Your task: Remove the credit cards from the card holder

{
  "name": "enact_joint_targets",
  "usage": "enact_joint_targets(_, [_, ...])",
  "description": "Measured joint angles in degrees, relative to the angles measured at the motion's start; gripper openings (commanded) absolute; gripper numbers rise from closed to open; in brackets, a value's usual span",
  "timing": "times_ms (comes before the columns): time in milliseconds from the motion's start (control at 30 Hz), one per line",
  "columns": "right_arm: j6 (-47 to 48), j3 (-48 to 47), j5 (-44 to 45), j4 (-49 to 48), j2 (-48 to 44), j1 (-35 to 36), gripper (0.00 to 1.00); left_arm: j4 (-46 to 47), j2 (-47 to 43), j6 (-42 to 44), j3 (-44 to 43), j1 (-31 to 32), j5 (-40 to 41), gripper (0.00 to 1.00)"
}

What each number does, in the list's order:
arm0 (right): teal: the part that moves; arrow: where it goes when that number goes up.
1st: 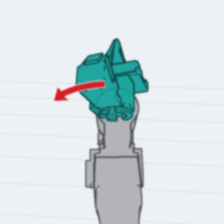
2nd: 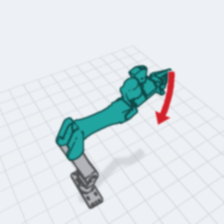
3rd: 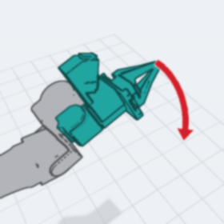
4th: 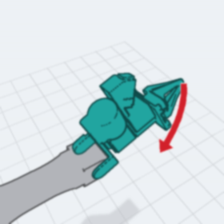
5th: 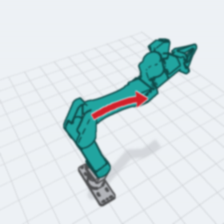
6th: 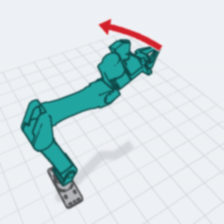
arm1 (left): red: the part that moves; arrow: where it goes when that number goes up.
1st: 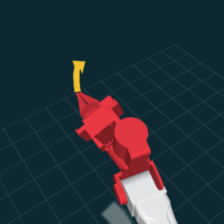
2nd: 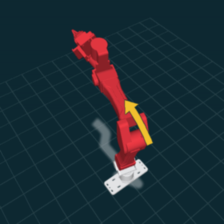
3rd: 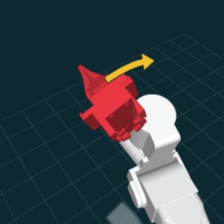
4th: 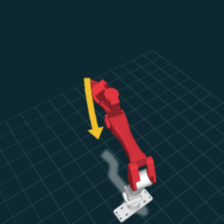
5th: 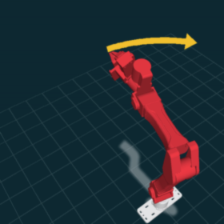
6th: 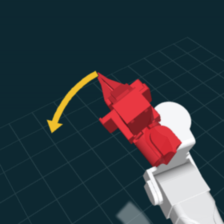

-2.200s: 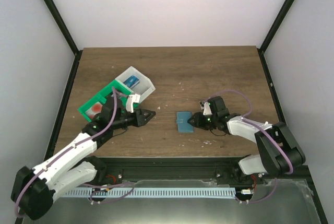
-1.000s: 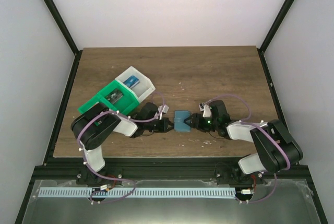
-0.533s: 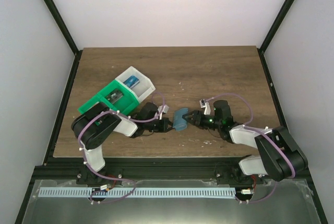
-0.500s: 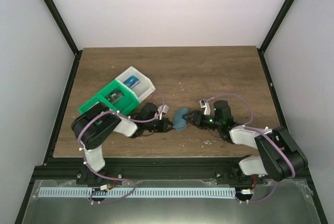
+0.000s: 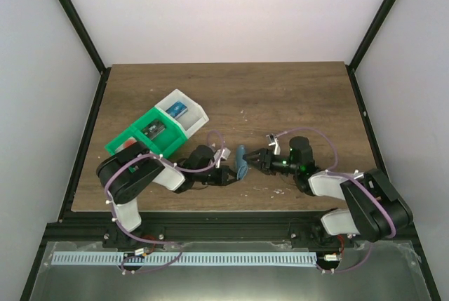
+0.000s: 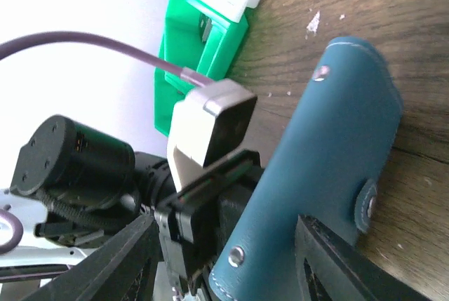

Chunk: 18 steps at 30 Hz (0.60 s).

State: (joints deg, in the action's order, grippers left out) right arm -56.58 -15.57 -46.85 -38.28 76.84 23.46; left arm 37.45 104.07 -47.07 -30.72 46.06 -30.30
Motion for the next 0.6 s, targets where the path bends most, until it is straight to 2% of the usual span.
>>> enact_joint_targets(267, [-4.22, -3.1, 0.17, -2.69, 3.26, 1.38, 0.55, 9.53, -2.62, -7.37, 4.31, 1.68, -2.89, 0.0])
enact_joint_targets(533, [-6.69, -7.28, 1.07, -4.52, 9.68, 6.08, 0.52, 9.68, -5.92, -8.87, 8.17, 1.66, -1.57, 0.02])
enact_joint_targets(600, [-6.03, -7.28, 1.64, -3.06, 9.38, 6.36, 0.52, 7.93, -7.76, -8.76, 9.35, 1.6, -0.46, 0.08])
